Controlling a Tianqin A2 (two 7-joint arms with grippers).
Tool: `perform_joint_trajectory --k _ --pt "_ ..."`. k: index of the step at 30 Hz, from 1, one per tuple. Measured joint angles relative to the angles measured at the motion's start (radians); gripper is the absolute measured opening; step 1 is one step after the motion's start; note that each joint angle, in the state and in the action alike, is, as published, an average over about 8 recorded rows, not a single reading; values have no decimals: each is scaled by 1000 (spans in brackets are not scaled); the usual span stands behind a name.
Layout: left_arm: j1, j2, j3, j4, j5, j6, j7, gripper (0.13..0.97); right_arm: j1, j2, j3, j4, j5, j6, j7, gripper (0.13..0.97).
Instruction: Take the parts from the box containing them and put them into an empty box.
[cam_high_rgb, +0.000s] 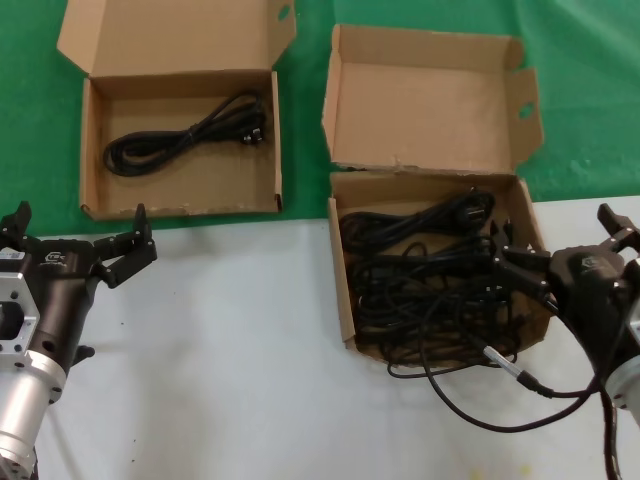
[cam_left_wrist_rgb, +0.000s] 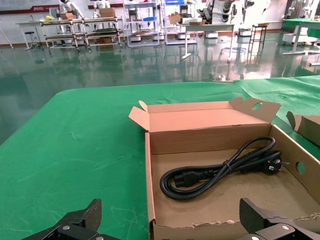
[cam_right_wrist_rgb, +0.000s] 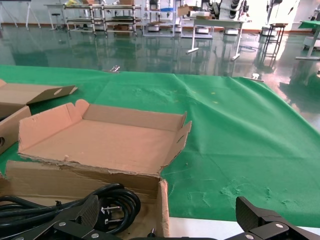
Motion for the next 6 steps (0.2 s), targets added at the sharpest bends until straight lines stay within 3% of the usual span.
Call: perform_joint_trajectory --k 6 --pt "0 0 0 0 0 0 0 966 0 0 0 0 0 0 0 966"
